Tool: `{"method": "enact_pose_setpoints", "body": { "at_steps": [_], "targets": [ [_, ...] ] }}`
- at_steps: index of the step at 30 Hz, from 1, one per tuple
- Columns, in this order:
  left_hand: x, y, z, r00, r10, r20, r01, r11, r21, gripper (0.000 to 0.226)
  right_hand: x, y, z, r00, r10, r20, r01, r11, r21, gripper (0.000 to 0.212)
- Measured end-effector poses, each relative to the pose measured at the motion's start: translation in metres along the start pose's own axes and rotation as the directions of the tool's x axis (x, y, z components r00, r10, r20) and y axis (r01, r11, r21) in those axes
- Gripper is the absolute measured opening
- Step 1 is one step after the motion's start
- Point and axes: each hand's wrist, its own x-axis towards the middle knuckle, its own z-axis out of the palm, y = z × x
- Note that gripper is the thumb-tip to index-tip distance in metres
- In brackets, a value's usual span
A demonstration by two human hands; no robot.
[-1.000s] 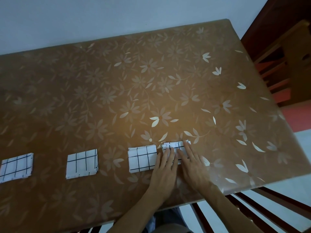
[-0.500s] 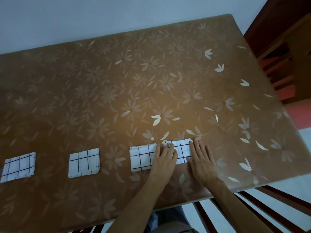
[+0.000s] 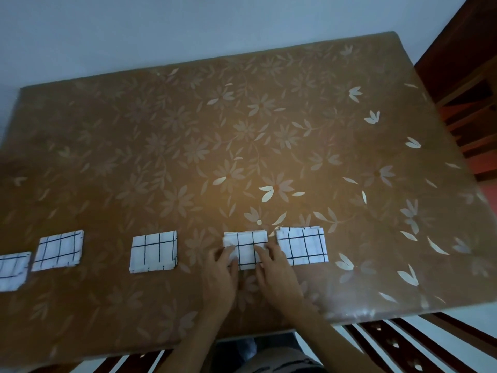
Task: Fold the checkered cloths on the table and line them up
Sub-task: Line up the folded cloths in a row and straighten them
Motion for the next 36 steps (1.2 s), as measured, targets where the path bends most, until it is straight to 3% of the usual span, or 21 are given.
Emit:
{"method": "enact_pose_setpoints", "body": {
  "at_steps": [6, 9, 11, 14, 18, 22, 25, 27, 29, 32, 34, 36],
  "targets": [
    [-0.011, 0.012, 0.001, 0.998, 0.047, 0.042, -0.049, 0.998, 0.031, 0.039, -0.008, 0.011, -0.003, 1.0, -0.017, 0.022, 0.018, 1.0, -0.012, 0.047],
    [-0.011, 0.01, -0.003, 0.988, 0.149, 0.035, -0.152, 0.975, 0.159, 0.047, -0.007, 0.012, 0.001, 0.997, -0.072, -0.01, 0.07, 0.993, -0.094, 0.047],
    [-0.003, -0.001, 0.007, 0.963, 0.251, 0.093, -0.268, 0.921, 0.283, 0.072, -0.003, 0.008, 0.001, 0.99, -0.138, 0.0, 0.136, 0.979, -0.15, 0.061],
    [0.015, -0.012, 0.021, 0.912, 0.313, 0.266, -0.395, 0.845, 0.36, 0.127, 0.005, 0.006, 0.007, 0.975, -0.204, 0.088, 0.215, 0.967, -0.136, 0.074],
    [0.013, -0.011, 0.015, 0.861, 0.375, 0.343, -0.491, 0.786, 0.376, 0.098, 0.01, 0.013, 0.017, 0.986, -0.141, 0.093, 0.157, 0.967, -0.201, 0.076],
    [0.012, -0.013, 0.012, 0.865, 0.381, 0.327, -0.493, 0.765, 0.414, 0.101, 0.01, 0.007, 0.015, 0.994, -0.048, 0.098, 0.076, 0.95, -0.302, 0.089],
    [0.014, -0.018, 0.001, 0.894, 0.399, 0.204, -0.448, 0.81, 0.378, 0.074, 0.013, -0.009, 0.009, 0.989, -0.13, 0.07, 0.145, 0.942, -0.303, 0.082],
    [0.015, -0.027, -0.015, 0.931, 0.354, 0.086, -0.362, 0.873, 0.326, 0.059, 0.021, -0.029, 0.008, 0.978, -0.162, 0.129, 0.185, 0.963, -0.196, 0.073],
    [0.015, -0.043, -0.036, 0.977, 0.204, -0.065, -0.183, 0.954, 0.238, 0.053, 0.028, -0.063, 0.006, 0.97, -0.164, 0.179, 0.179, 0.981, -0.072, 0.066],
    [0.022, -0.086, -0.069, 0.97, -0.027, -0.242, 0.077, 0.977, 0.198, 0.051, 0.034, -0.106, 0.021, 0.941, -0.203, 0.271, 0.187, 0.979, 0.084, 0.048],
    [0.031, -0.122, -0.086, 0.962, -0.108, -0.25, 0.163, 0.964, 0.21, 0.046, 0.038, -0.126, 0.033, 0.938, -0.246, 0.245, 0.196, 0.957, 0.212, 0.048],
    [0.039, -0.147, -0.099, 0.966, -0.183, -0.185, 0.201, 0.976, 0.088, 0.04, 0.044, -0.141, 0.046, 0.945, -0.241, 0.222, 0.171, 0.941, 0.292, 0.048]
  ]
}}
